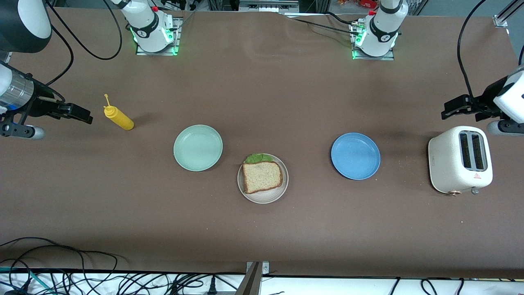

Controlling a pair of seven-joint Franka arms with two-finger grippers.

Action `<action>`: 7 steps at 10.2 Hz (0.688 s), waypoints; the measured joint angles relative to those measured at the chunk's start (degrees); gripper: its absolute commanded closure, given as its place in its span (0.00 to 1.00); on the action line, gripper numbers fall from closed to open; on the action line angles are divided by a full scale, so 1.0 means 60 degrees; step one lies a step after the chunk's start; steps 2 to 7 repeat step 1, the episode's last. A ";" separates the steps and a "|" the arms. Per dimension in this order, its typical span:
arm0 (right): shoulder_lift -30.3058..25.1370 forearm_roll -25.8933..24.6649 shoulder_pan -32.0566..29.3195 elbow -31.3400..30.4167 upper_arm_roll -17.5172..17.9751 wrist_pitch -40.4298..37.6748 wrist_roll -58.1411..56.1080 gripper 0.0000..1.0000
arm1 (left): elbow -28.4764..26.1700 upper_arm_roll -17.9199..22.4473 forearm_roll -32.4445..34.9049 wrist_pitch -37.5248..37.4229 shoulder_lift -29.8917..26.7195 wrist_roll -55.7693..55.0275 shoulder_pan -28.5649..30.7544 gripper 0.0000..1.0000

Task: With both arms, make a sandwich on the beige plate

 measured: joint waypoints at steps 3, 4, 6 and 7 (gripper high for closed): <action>0.0000 0.0000 -0.0006 0.0000 0.0000 0.0001 0.0000 0.00 | 0.0005 0.0004 0.0082 0.0005 0.0004 0.0008 0.0079 0.00; 0.0000 0.0000 -0.0006 0.0000 0.0000 0.0001 0.0000 0.00 | 0.0005 0.0004 0.0082 0.0005 0.0004 0.0008 0.0079 0.00; 0.0000 0.0000 -0.0006 0.0000 0.0000 0.0001 0.0000 0.00 | 0.0005 0.0004 0.0082 0.0005 0.0004 0.0008 0.0079 0.00; 0.0000 0.0000 -0.0006 0.0000 0.0000 0.0001 0.0000 0.00 | 0.0005 0.0004 0.0082 0.0005 0.0004 0.0008 0.0079 0.00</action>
